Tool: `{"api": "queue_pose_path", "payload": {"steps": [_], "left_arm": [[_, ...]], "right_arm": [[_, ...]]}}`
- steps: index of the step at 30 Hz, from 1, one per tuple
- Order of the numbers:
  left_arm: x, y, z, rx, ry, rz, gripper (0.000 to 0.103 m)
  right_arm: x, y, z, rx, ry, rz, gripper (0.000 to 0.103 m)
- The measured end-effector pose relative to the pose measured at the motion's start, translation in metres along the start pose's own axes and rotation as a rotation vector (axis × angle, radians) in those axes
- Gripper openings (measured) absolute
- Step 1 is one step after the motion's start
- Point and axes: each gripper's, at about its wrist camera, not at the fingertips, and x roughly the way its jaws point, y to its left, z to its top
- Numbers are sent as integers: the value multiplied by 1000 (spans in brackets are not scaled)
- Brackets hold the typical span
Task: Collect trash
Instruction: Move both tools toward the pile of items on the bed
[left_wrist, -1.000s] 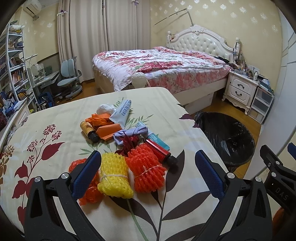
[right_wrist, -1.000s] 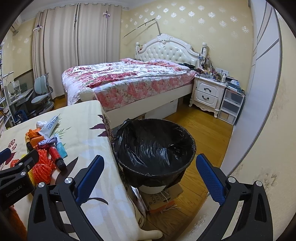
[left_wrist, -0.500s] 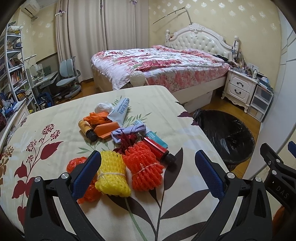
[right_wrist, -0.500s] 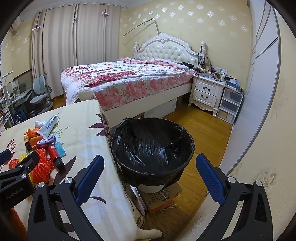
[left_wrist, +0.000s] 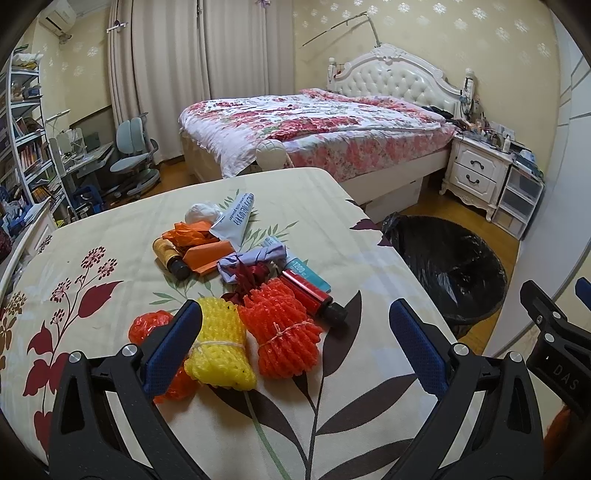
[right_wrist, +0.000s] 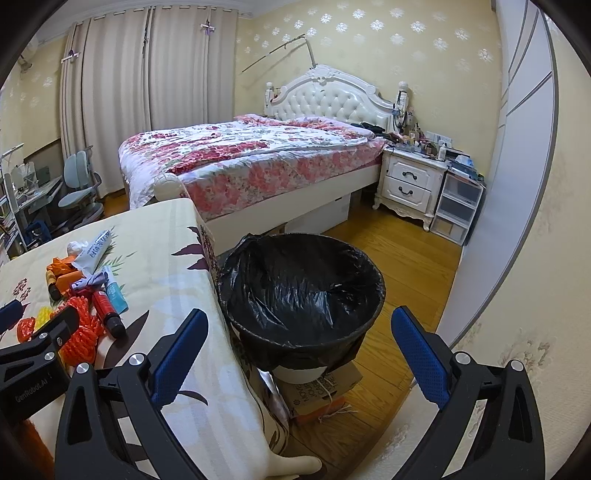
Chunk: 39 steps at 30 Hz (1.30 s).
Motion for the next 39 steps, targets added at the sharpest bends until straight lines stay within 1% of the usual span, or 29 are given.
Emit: {"api": "queue_pose_path", "payload": {"steps": [33,39], "left_arm": [[-1,-3,1,7,9,-8,99],[-4,-5,-2,2,17,-13,99]], "right_arm": [[2,-7,-3,3,4,-1,97],[3,-13,-13,0,25,18,97]]}}
